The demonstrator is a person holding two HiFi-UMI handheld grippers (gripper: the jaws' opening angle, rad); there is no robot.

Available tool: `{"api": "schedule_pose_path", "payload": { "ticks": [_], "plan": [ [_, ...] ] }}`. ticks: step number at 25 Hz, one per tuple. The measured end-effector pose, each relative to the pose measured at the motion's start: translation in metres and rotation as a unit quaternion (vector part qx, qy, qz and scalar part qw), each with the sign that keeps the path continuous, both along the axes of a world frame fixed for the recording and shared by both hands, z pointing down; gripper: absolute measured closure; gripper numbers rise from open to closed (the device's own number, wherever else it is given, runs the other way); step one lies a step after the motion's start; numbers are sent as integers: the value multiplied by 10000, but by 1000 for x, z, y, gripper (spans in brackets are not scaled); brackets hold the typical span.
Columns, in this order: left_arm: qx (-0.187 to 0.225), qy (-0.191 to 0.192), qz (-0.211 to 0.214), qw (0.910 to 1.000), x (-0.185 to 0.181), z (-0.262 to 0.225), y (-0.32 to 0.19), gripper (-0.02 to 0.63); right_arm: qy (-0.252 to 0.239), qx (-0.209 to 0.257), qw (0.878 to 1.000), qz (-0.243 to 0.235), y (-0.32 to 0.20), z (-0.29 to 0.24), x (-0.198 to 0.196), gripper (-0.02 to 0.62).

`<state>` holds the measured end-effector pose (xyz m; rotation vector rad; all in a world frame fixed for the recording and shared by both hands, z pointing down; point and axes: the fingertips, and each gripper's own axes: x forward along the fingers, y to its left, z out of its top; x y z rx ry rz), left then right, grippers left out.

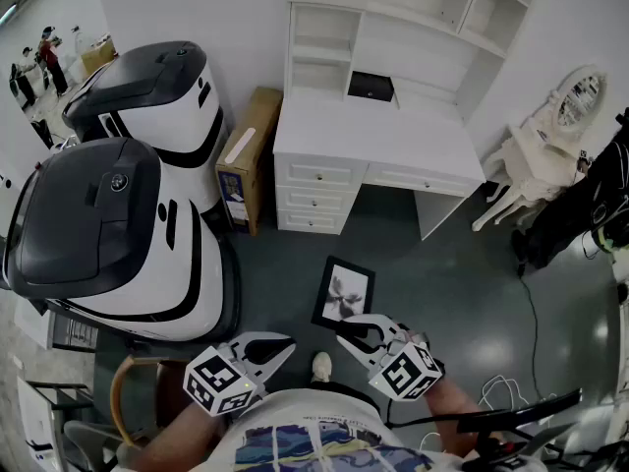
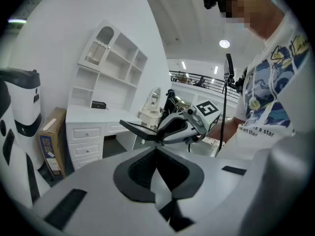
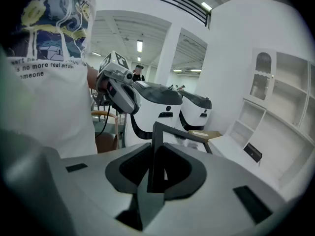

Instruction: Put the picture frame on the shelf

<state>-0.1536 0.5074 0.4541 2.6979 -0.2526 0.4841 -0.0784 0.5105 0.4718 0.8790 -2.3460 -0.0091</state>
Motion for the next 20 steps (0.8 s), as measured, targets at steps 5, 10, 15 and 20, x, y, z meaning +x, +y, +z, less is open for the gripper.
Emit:
{"api": "schedule_pose_path", "payload": {
  "ticks": [5,10,15,20],
  "plan": [
    [-19,-44,44,10000,42,4,-13,594,38,76,9999,-86,-14,1,39,500],
    [117,-103,-9,9999,87,3,-33,594,6,52,9998,-204,-29,6,79,500],
    [55,-105,10,9999,119,2,-47,594,18,94,9997,-245,-58,7,110,500],
    [29,-166,81,9998,128,5,-77,594,84,212,9996,-152,-102,6,129,500]
  ]
}}
